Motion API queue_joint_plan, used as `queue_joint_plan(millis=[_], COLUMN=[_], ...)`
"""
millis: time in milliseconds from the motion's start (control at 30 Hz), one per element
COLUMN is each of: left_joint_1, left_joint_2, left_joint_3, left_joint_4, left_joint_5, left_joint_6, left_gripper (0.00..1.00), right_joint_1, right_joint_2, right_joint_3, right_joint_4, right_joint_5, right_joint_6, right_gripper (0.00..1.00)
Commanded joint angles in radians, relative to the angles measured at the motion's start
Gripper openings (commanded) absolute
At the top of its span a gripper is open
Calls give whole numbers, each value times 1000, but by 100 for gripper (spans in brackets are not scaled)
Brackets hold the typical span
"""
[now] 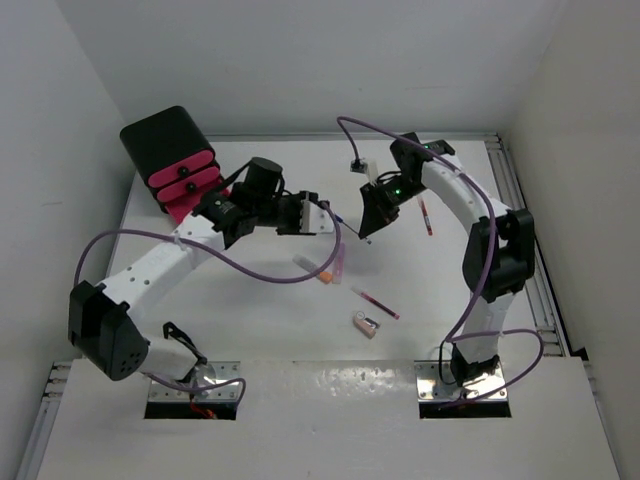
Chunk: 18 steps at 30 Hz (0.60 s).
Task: Sort the stationery into containers
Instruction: Grab a piece of stationery with the right arm, then pass the stationery from the right arm to the left
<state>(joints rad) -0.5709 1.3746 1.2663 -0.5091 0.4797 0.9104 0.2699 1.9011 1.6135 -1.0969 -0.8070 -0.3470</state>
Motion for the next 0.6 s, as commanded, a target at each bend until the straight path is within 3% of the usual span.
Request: queue_joint_plan(millis=[0, 200, 567], left_joint_1=[-49, -116, -155], left_joint_2=[-29, 18, 86], left_joint_3=[-13, -5, 19], left_joint_4=[35, 8, 7], left_joint_5=[-36, -39, -27], left_joint_6=[165, 269, 288], left_gripper=[42, 43, 43], right_joint_1=[32, 68, 88], right_joint_2=[13, 55, 72], right_joint_3=[91, 149, 200], right_joint_4=[-124, -248, -302], right_joint_5=[-101, -115, -139], right_joint_6=[14, -35, -30], right_gripper=[0, 0, 0])
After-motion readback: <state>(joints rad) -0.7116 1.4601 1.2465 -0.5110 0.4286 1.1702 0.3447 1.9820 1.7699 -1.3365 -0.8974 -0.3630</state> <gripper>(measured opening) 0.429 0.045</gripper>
